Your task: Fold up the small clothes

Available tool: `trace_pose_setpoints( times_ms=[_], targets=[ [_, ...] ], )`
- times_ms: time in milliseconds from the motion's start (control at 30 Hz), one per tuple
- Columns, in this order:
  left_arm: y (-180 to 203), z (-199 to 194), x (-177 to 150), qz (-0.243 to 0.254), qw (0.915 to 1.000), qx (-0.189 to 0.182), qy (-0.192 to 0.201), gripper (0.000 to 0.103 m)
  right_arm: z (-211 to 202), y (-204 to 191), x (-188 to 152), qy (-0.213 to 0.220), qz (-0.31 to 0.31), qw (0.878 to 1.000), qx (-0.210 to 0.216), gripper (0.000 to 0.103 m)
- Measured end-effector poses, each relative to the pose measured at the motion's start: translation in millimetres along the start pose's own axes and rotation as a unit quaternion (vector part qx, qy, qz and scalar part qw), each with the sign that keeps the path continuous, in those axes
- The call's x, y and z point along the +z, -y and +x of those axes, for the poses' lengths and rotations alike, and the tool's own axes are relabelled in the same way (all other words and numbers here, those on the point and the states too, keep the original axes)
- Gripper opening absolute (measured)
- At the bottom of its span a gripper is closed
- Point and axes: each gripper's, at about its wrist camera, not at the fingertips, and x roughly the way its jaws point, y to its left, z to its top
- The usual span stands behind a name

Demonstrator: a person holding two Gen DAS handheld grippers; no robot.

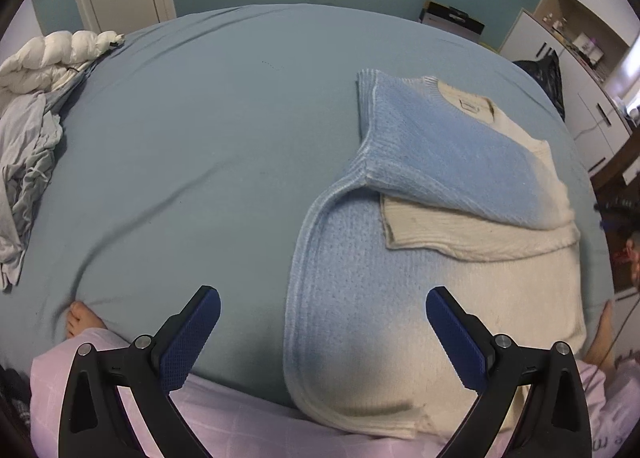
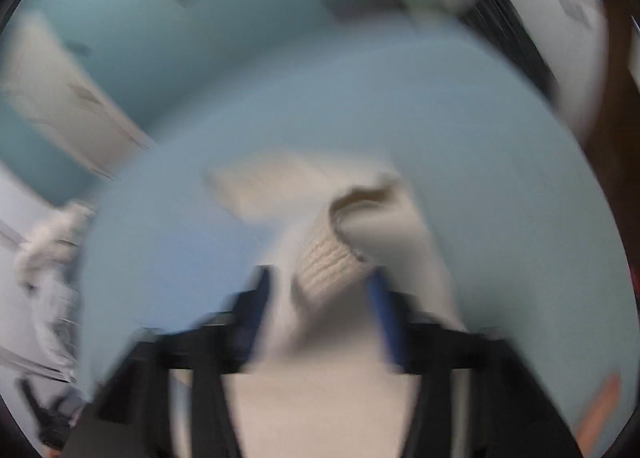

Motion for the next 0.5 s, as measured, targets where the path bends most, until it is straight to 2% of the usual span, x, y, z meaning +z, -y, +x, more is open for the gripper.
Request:
trace_pose_setpoints(
  times_ms=[33,67,133,200,267,300,333,367,433,500],
  targets=[
    [2.3,0.0,0.2,0.006,1.0,0.005,0.001,0.103,15.0,29.6,-8.7,-0.032,0.032,0.999,-0.021,0.06],
    [4.6,0.3,0.9,0.011,0.9999,0.01,0.003,0.103,22.1,57.7,-17.0,-0.041,0.073,0.996,-0.028,0.06],
    [7.5,1.2,1.3,0.016,0.9998,0.013,0.003,0.103,20.2,108.3,-33.8,-0.016,0.165,0.986,-0.013,0.06],
    [10.1,2.4,2.0,0.019,0.9998,0.01,0.0,0.103,19.7,114.8,-33.6,-0.016,0.172,0.985,-0.022,0.06],
    [12.0,3.8,2.2,0.021,0.9997,0.009,0.0,0.103,21.7,92.1,-27.6,-0.022,0.133,0.99,-0.039,0.061],
    [13.2,4.6,2.2,0.024,0.9997,0.01,-0.001,0.103,23.5,65.9,-21.9,-0.023,0.096,0.994,-0.046,0.061],
    [14.3,6.5,1.9,0.025,0.9996,0.011,-0.001,0.103,25.2,45.2,-18.3,-0.02,0.068,0.997,-0.044,0.064],
    [14.9,6.9,1.7,0.027,0.9996,0.01,-0.002,0.103,27.8,29.5,-16.6,-0.017,0.049,0.998,-0.039,0.072],
    [16.1,7.3,0.8,0.03,0.9995,0.009,-0.003,0.103,36.9,-24.6,-10.7,-0.006,-0.007,1.0,-0.022,0.081],
    [15.8,7.3,-0.6,0.032,0.9994,0.011,-0.003,0.103,53.3,-63.7,-9.0,-0.006,-0.038,0.999,-0.008,0.082]
  ],
)
